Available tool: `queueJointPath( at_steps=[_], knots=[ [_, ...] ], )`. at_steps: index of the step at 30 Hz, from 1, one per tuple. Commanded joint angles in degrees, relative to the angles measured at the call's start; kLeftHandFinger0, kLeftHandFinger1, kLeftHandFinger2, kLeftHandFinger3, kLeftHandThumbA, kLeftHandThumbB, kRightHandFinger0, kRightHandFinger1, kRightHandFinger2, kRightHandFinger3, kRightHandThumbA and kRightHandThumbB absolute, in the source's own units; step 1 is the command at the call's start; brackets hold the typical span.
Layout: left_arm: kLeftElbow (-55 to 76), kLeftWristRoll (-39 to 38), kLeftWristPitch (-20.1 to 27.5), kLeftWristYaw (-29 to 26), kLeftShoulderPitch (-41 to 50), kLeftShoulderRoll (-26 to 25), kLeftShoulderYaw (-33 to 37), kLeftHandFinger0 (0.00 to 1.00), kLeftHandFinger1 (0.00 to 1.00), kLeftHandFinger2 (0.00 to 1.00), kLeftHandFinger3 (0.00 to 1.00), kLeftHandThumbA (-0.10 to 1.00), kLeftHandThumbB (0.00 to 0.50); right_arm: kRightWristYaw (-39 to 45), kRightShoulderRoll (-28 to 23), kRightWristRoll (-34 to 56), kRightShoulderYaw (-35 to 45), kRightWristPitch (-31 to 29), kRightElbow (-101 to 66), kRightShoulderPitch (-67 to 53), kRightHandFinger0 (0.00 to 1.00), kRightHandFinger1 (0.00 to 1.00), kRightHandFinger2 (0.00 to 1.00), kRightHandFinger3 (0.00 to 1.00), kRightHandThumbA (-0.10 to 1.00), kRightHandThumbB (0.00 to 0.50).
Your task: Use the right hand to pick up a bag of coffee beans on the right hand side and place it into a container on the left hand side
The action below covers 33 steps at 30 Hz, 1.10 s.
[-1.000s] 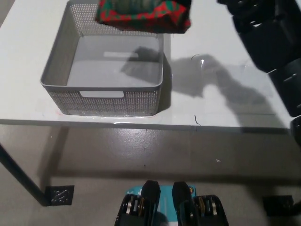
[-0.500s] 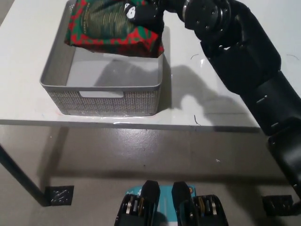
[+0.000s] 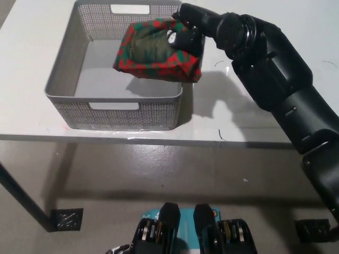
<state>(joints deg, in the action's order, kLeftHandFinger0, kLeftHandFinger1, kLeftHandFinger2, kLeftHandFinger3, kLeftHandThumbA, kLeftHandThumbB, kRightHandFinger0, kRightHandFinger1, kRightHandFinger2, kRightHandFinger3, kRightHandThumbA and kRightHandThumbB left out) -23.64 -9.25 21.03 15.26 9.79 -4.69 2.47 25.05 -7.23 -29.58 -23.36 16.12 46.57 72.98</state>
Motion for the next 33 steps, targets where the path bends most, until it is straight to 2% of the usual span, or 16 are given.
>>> queueJointPath(
  at_steps=[1,2,4,5,10,11,12,13,14,15,16,19,25,28,32,33],
  knots=[
    [3.83,1.28,-2.06,-0.72,-0.27,-0.13,0.3,1.0,0.65,0.78,0.79,0.88,0.5,-5.26,-1.39,-0.95,0.18,-4.82,0.23,3.87,0.52,0.56,0.56,0.45,-0.1,0.312],
    [4.47,1.96,-2.43,-0.89,-0.45,-0.43,0.41,1.0,0.66,0.79,0.8,0.92,0.5,-5.46,-1.37,-0.67,0.26,-5.35,1.14,3.98,0.6,0.62,0.6,0.44,-0.1,0.315],
    [4.86,2.91,-2.37,-0.81,-1.0,-1.05,0.54,1.0,0.68,0.82,0.82,0.95,0.5,-5.44,-1.34,-0.45,0.44,-4.91,1.07,3.58,0.87,0.86,0.8,0.41,-0.1,0.31],
    [5.09,2.92,-2.4,-0.77,-0.88,-1.09,0.57,1.0,0.68,0.81,0.81,0.94,0.5,-5.26,-1.3,-0.13,0.71,-4.56,0.69,3.21,0.9,0.86,0.79,0.41,-0.1,0.302],
    [6.21,2.36,-4.58,-0.4,-1.36,-1.15,0.61,1.0,0.64,0.78,0.76,0.91,0.5,-4.79,-2.02,0.94,1.89,-4.48,-1.35,1.78,0.75,0.74,0.69,0.44,-0.1,0.29],
    [6.11,2.37,-4.99,-0.29,-1.23,-1.22,0.67,1.0,0.64,0.76,0.75,0.89,0.5,-5.5,-1.97,1.18,2.28,-5.2,-1.24,1.52,0.64,0.61,0.6,0.64,-0.08,0.38],
    [6.1,2.42,-5.19,-0.27,-1.25,-1.24,0.68,1.0,0.64,0.76,0.75,0.89,0.5,-5.48,-1.9,1.1,2.3,-5.09,-1.08,1.65,0.63,0.58,0.59,0.72,-0.06,0.404],
    [5.64,2.84,-5.36,-0.53,-1.71,-1.0,0.81,1.0,0.63,0.75,0.74,0.9,0.5,-5.38,-2.12,1.06,2.2,-5.64,-0.27,1.92,0.48,0.53,0.55,0.93,0.06,0.496],
    [5.83,3.05,-5.94,-0.71,-1.58,-0.77,0.92,1.0,0.63,0.74,0.72,0.89,0.5,-2.7,-2.76,1.51,1.85,-5.71,-1.54,1.85,0.64,0.77,0.87,1.0,0.14,0.5],
    [5.76,2.84,-5.78,-0.48,-1.32,-0.86,0.89,1.0,0.63,0.73,0.71,0.88,0.5,-1.71,-2.84,1.76,1.9,-4.76,-2.31,1.65,0.85,1.0,1.0,1.0,0.15,0.5],
    [5.64,2.36,-6.4,-0.33,-1.37,-0.77,0.79,1.0,0.63,0.71,0.68,0.87,0.5,-0.13,-3.32,2.02,1.98,-3.07,-3.69,1.72,1.0,1.0,1.0,1.0,0.19,0.5],
    [5.54,2.77,-6.93,-0.54,-1.99,-0.51,1.01,1.0,0.6,0.69,0.67,0.88,0.5,1.47,-4.99,0.96,0.53,-4.05,-3.67,2.26,1.0,1.0,1.0,1.0,0.27,0.5],
    [5.31,4.43,-7.0,-0.22,-2.68,-2.07,1.44,1.0,0.66,0.72,0.67,0.89,0.5,3.21,-7.78,2.29,0.79,-3.62,-7.1,-0.91,1.0,1.0,1.0,1.0,0.24,0.5],
    [4.23,4.25,-6.79,-0.45,-3.06,-1.86,1.17,1.0,0.59,0.66,0.62,0.86,0.5,2.58,-8.54,2.68,1.21,-3.58,-7.39,-2.51,1.0,1.0,1.0,1.0,0.21,0.5],
    [3.51,3.94,-6.44,0.19,-3.49,-2.3,1.21,1.0,0.59,0.65,0.62,0.85,0.5,1.3,-9.72,2.55,1.56,-5.12,-7.8,-3.78,1.0,1.0,1.0,1.0,0.19,0.5],
    [3.21,3.93,-6.06,0.27,-3.62,-2.31,1.25,1.0,0.59,0.65,0.62,0.85,0.5,1.28,-9.87,2.64,1.68,-5.17,-7.85,-3.84,1.0,1.0,1.0,1.0,0.18,0.476]
  ],
)
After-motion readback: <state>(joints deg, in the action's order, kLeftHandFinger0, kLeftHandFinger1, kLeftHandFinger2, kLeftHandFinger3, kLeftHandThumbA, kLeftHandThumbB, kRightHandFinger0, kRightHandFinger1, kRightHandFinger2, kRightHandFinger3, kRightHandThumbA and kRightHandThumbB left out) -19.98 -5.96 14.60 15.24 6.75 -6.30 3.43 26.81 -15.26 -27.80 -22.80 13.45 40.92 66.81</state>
